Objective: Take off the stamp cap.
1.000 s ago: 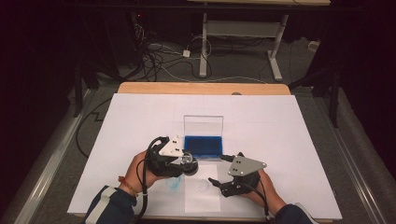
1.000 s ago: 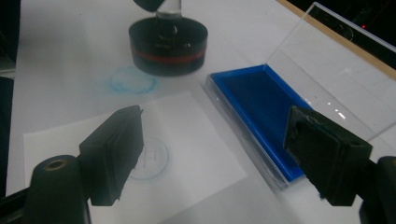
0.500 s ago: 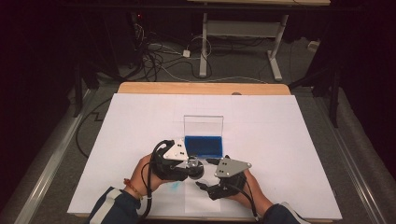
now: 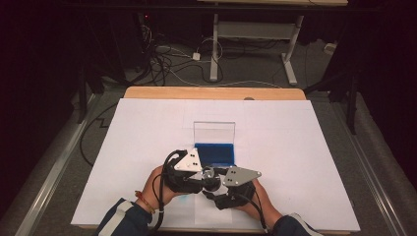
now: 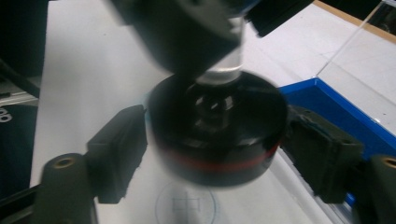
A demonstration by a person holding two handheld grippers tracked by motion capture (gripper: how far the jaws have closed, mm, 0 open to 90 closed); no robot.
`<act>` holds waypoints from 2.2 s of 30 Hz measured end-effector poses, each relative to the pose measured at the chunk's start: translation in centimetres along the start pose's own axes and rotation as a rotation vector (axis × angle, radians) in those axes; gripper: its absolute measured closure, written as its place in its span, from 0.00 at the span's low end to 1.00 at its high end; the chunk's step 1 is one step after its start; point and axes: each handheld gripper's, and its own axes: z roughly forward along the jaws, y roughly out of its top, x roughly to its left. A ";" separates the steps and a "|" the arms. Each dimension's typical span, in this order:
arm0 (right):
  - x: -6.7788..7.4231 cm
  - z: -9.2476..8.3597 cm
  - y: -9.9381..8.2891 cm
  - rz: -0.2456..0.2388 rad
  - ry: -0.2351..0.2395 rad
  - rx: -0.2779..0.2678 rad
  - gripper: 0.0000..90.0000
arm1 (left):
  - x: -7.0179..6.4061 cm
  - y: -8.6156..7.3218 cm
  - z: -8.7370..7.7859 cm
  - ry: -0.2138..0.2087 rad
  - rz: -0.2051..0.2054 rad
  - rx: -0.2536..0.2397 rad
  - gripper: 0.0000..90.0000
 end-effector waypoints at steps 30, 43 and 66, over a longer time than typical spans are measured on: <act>0.1 -0.4 -0.5 -0.050 -0.042 0.001 0.37 | -0.1 -0.1 0.0 0.001 -0.004 -0.018 0.60; 0.2 -0.4 -0.5 -0.054 -0.040 -0.004 0.36 | -0.3 0.0 0.1 0.002 0.003 -0.020 0.60; 0.6 -0.6 -0.4 -0.103 -0.036 -0.005 0.42 | -0.5 0.0 0.2 -0.010 0.005 -0.022 0.60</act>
